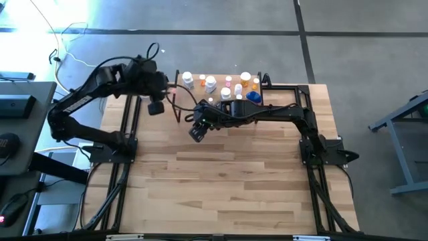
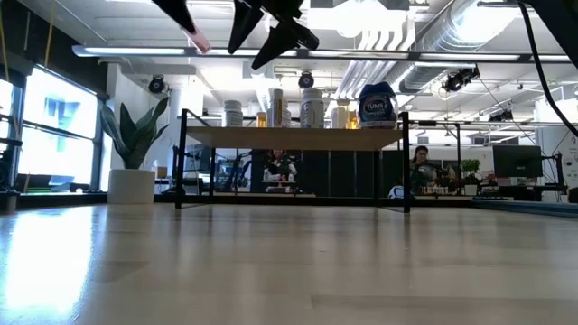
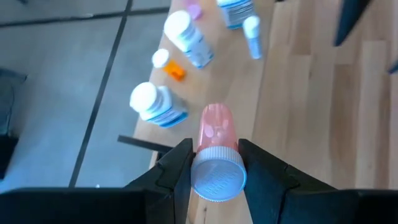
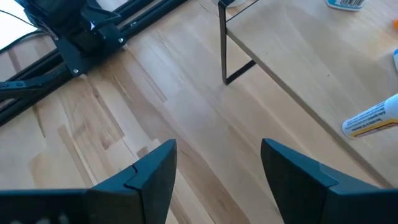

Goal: Pick and place medicine bottles onto shelf by color
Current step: Put the pink pill bottle on the shelf

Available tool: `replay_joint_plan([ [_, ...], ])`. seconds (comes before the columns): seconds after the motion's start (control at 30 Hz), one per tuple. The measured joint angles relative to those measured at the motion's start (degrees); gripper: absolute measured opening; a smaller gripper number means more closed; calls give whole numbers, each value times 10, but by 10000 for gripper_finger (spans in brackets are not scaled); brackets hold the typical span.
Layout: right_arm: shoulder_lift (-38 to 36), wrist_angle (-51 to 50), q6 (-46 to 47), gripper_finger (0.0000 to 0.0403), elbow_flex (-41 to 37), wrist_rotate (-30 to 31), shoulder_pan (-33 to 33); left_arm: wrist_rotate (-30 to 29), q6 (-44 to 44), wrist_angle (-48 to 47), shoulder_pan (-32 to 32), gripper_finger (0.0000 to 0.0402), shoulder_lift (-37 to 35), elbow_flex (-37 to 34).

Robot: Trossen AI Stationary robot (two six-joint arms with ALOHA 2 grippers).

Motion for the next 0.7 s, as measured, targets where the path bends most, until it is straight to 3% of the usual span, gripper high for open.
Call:
replay_joint_plan([
  [0.47, -5, -6, -12, 224, 0, 5, -6, 52, -42, -89, 51, 108, 114, 81],
  [0.7, -51, -22, -57, 224, 0, 35, -22, 79, -48, -88, 51, 108, 156, 84],
])
